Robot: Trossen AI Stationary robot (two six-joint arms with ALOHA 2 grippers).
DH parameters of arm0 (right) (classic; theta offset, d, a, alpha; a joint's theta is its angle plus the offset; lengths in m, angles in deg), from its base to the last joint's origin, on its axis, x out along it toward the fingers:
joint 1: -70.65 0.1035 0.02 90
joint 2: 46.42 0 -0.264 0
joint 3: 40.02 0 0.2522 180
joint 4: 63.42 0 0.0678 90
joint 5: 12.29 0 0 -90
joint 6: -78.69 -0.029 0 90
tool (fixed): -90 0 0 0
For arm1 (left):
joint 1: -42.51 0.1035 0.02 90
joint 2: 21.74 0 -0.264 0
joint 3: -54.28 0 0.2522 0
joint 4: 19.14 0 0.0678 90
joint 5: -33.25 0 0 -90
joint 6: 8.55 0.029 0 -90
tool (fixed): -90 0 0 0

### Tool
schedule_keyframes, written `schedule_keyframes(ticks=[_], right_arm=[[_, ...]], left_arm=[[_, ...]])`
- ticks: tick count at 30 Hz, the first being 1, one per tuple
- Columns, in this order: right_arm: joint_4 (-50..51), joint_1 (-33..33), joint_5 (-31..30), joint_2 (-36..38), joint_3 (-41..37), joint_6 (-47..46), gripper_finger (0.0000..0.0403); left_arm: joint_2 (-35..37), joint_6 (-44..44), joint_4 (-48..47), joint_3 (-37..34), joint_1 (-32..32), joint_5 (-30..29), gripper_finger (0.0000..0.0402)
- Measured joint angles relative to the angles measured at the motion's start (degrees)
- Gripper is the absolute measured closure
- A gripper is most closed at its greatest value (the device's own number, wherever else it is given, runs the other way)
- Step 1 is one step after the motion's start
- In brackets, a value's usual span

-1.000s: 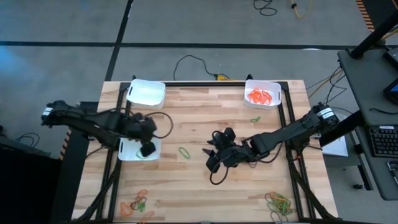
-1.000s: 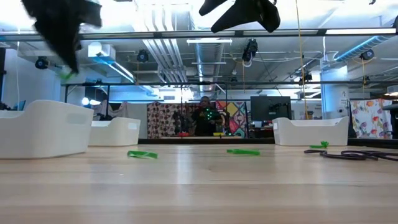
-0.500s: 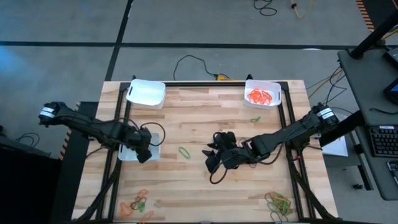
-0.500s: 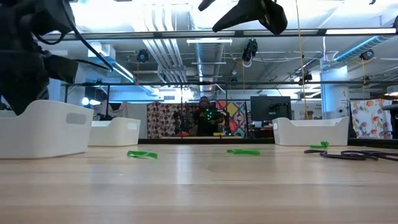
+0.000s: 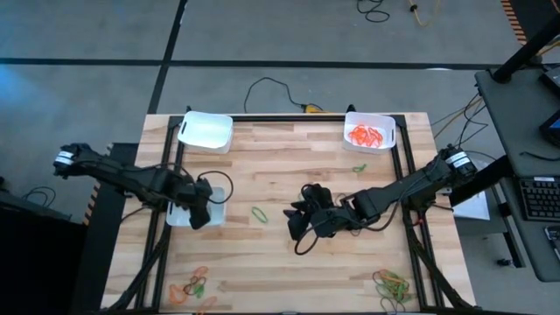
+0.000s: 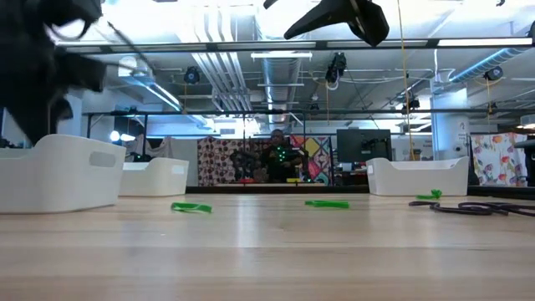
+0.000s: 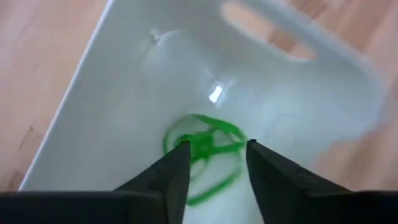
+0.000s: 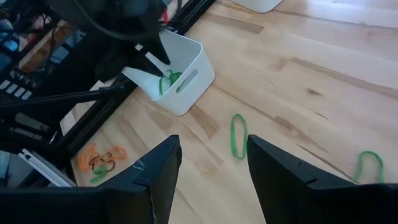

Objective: Sort rubber bands into baskets
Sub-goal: Put the green rubber band into the bottom white bin

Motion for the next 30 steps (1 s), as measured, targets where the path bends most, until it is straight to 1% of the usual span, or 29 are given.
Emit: schedule_keyframes(ticks=[3, 6, 9, 12, 15, 17, 19, 24, 28, 30], right_arm=[[0.0, 0.0, 0.0, 0.0, 0.0, 3.5, 0.0225], [0.0, -0.8, -0.2, 0.0, 0.0, 8.9, 0.0225], [0.1, -1.9, -0.5, 0.0, 0.3, 12.2, 0.0225], [0.9, -2.1, -0.5, 0.0, 1.6, 15.9, 0.0225], [4.2, -1.9, 1.4, 0.3, 4.2, 20.9, 0.0225], [9.4, -1.7, 3.3, 0.4, 6.7, 22.1, 0.0225], [16.5, -1.3, 3.9, 0.4, 9.4, 21.5, 0.0225], [29.4, -0.7, 4.1, 0.5, 13.4, 19.2, 0.0225], [34.0, -0.4, 4.0, 0.6, 14.1, 16.9, 0.0225], [34.0, -0.3, 4.1, 0.6, 13.7, 16.1, 0.0225]], left_arm=[[0.0, -2.5, -4.3, 5.8, -0.6, 0.0, 0.0232], [-0.4, -3.2, -7.8, 11.7, -0.6, 0.0, 0.0217], [-0.8, -1.1, -5.9, 16.6, -0.6, -2.4, 0.0212], [-2.0, 3.6, -0.3, 19.5, -0.6, -7.8, 0.0211], [-3.9, 5.8, 7.7, 20.2, -0.3, -12.3, 0.0211], [-5.5, 5.9, 13.7, 19.9, 0.4, -12.3, 0.0211], [-7.8, 6.1, 17.6, 19.7, 0.7, -11.8, 0.0211], [-14.6, 6.7, 21.4, 19.6, 0.8, -11.4, 0.0211], [-20.6, 5.2, 21.5, 19.8, 0.8, -10.2, 0.0211], [-23.3, 3.9, 21.9, 19.8, 0.8, -9.6, 0.0211]])
